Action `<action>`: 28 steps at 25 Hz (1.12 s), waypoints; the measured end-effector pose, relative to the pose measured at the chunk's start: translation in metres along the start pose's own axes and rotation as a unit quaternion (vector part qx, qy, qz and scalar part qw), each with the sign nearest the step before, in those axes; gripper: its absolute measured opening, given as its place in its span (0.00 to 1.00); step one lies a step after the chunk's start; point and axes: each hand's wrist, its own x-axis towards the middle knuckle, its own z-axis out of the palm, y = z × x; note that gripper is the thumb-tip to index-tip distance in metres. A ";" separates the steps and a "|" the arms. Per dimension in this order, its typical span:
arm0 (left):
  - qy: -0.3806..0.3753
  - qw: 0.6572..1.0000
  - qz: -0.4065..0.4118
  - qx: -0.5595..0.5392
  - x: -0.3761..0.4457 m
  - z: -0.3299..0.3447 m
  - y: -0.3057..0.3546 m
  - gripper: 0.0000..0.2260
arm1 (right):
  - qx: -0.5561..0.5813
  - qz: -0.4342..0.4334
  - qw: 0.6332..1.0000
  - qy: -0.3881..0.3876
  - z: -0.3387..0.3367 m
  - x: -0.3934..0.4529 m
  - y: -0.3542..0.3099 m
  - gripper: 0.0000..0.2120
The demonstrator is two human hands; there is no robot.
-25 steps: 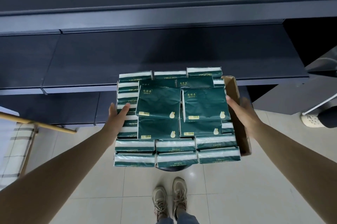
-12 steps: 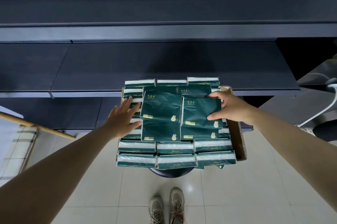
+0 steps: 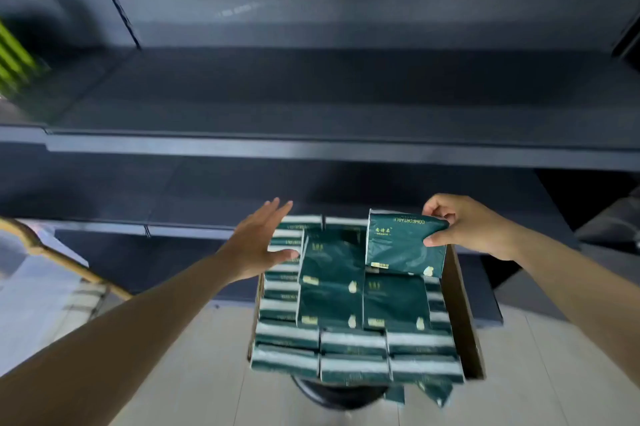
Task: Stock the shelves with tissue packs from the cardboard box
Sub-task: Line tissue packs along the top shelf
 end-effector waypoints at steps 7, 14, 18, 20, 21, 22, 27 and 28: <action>0.191 0.977 0.090 -0.038 0.021 -0.169 0.063 0.46 | -0.001 -0.240 0.961 0.136 -0.072 -0.012 -0.188 0.16; 0.353 0.922 0.132 -0.084 0.051 -0.293 0.056 0.32 | 0.012 -0.335 0.929 0.157 -0.098 0.020 -0.340 0.16; 0.363 0.912 0.169 -0.089 0.089 -0.367 0.019 0.30 | 0.042 -0.343 0.925 0.160 -0.111 0.056 -0.407 0.15; 0.353 0.919 0.161 -0.062 0.121 -0.403 -0.009 0.32 | 0.059 -0.341 0.920 0.183 -0.111 0.087 -0.437 0.15; 0.353 0.922 0.151 -0.044 0.139 -0.417 -0.025 0.33 | 0.061 -0.339 0.918 0.198 -0.111 0.106 -0.452 0.15; 0.352 0.926 0.137 -0.023 0.157 -0.428 -0.041 0.34 | 0.059 -0.335 0.916 0.212 -0.109 0.127 -0.465 0.15; 0.362 0.926 0.058 0.088 0.247 -0.458 -0.115 0.40 | 0.048 -0.284 0.915 0.281 -0.105 0.255 -0.505 0.16; 0.364 0.923 0.051 0.109 0.264 -0.462 -0.127 0.41 | 0.043 -0.271 0.916 0.292 -0.105 0.281 -0.507 0.17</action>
